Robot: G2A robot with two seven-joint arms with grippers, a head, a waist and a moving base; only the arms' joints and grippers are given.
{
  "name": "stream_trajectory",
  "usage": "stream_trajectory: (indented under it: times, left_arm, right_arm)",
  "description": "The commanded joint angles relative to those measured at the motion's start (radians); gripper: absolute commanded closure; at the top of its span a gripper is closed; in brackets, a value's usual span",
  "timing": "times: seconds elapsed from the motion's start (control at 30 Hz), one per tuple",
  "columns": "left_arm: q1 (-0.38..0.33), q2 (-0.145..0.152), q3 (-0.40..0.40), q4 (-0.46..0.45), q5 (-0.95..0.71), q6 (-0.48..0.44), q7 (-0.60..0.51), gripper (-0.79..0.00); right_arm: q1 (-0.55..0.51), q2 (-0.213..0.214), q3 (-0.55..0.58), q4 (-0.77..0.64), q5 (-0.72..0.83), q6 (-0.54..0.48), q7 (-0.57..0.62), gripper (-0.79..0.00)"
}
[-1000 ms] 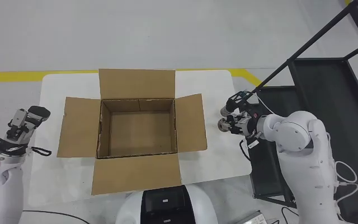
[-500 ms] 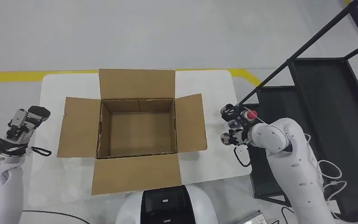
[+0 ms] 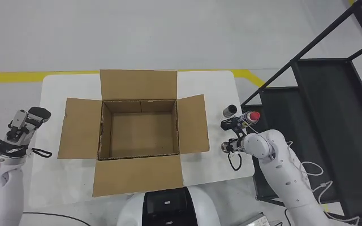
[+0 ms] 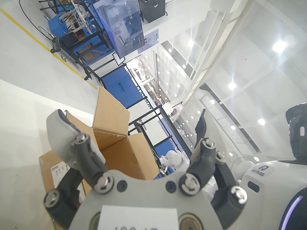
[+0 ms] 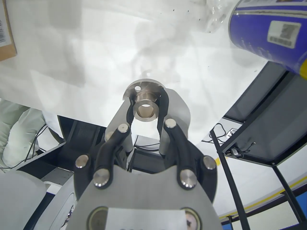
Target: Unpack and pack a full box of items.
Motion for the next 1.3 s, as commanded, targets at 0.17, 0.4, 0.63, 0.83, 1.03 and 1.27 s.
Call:
stream_trajectory:
  times: [0.17, 0.4, 0.63, 0.83, 1.03, 1.27]
  left_arm:
    - [0.000, 0.000, 0.000, 0.000, 0.000, 0.000, 0.000, -0.785]
    - [0.000, 0.000, 0.000, 0.000, 0.000, 0.000, 0.000, -0.785]
    - [0.000, 0.000, 0.000, 0.000, 0.000, 0.000, 0.000, -0.785]
    - [0.000, 0.000, 0.000, 0.000, 0.000, 0.000, 0.000, -0.785]
    - [0.000, 0.000, 0.000, 0.000, 0.000, 0.000, 0.000, -0.785]
    - [0.000, 0.000, 0.000, 0.000, 0.000, 0.000, 0.000, -0.785]
  right_arm:
    - [0.048, -0.011, -0.069, 0.097, -0.019, 0.036, -0.043, 0.000]
    - [0.067, -0.016, -0.098, 0.149, -0.008, 0.046, -0.063, -0.065]
    - [0.072, -0.015, -0.106, 0.139, 0.005, 0.043, -0.059, -0.785]
    - [0.036, -0.004, -0.069, 0.041, 0.007, 0.031, -0.022, -0.785]
    - [-0.044, 0.016, 0.032, -0.099, 0.060, -0.001, 0.026, -0.785]
    - [-0.150, 0.037, 0.136, -0.284, 0.101, -0.096, 0.049, -0.785]
